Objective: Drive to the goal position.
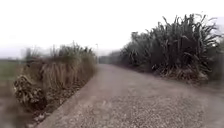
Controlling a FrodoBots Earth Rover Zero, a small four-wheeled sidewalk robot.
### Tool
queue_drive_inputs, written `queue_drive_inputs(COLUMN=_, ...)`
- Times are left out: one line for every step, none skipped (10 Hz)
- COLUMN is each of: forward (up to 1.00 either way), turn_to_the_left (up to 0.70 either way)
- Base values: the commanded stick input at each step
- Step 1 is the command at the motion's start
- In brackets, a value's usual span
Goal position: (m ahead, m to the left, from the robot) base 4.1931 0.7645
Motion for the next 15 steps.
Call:
queue_drive_inputs(forward=0.85, turn_to_the_left=0.00)
queue_drive_inputs(forward=0.85, turn_to_the_left=0.00)
queue_drive_inputs(forward=0.85, turn_to_the_left=0.00)
queue_drive_inputs(forward=0.85, turn_to_the_left=0.00)
queue_drive_inputs(forward=0.85, turn_to_the_left=0.00)
queue_drive_inputs(forward=0.85, turn_to_the_left=0.00)
queue_drive_inputs(forward=0.85, turn_to_the_left=0.00)
queue_drive_inputs(forward=0.85, turn_to_the_left=0.00)
queue_drive_inputs(forward=0.85, turn_to_the_left=0.00)
queue_drive_inputs(forward=0.85, turn_to_the_left=0.00)
queue_drive_inputs(forward=0.85, turn_to_the_left=0.00)
queue_drive_inputs(forward=0.85, turn_to_the_left=0.00)
queue_drive_inputs(forward=0.85, turn_to_the_left=0.00)
queue_drive_inputs(forward=0.85, turn_to_the_left=0.00)
queue_drive_inputs(forward=0.85, turn_to_the_left=0.00)
